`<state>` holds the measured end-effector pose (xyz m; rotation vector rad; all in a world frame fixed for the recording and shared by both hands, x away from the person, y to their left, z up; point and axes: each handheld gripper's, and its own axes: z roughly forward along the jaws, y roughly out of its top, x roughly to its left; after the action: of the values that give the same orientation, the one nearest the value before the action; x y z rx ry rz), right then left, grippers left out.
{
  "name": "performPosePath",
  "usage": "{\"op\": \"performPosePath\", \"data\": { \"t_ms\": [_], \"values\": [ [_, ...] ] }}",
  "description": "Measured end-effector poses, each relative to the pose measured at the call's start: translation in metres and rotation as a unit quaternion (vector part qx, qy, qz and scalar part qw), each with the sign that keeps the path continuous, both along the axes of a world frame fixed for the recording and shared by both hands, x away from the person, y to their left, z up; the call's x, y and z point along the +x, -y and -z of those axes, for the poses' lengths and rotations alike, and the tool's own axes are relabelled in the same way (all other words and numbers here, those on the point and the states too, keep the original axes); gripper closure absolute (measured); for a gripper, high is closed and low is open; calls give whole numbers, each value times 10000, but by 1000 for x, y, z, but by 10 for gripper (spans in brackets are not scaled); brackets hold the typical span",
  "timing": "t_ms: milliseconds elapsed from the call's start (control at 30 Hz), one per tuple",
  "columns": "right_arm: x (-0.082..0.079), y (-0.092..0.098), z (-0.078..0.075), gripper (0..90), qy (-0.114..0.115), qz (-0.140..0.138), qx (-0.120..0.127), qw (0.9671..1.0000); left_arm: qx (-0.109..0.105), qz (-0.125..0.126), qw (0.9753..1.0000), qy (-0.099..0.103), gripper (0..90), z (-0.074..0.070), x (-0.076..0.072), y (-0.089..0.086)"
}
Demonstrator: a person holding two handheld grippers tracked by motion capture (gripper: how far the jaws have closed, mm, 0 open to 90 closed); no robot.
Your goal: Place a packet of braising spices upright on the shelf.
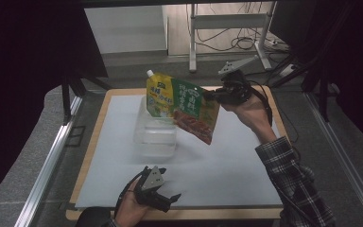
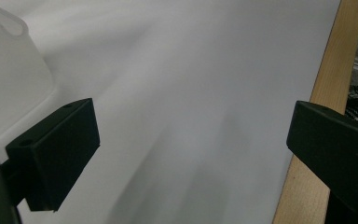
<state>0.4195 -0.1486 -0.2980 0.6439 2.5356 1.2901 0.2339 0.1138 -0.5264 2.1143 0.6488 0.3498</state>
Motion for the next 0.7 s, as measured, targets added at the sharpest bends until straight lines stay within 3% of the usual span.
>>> {"op": "performPosePath", "data": {
  "t_ms": [700],
  "values": [
    [23, -47, 4, 893, -80, -372, 181, 9991, -97, -25, 9999, 38, 8, -2, 0, -2]
  ]
}}
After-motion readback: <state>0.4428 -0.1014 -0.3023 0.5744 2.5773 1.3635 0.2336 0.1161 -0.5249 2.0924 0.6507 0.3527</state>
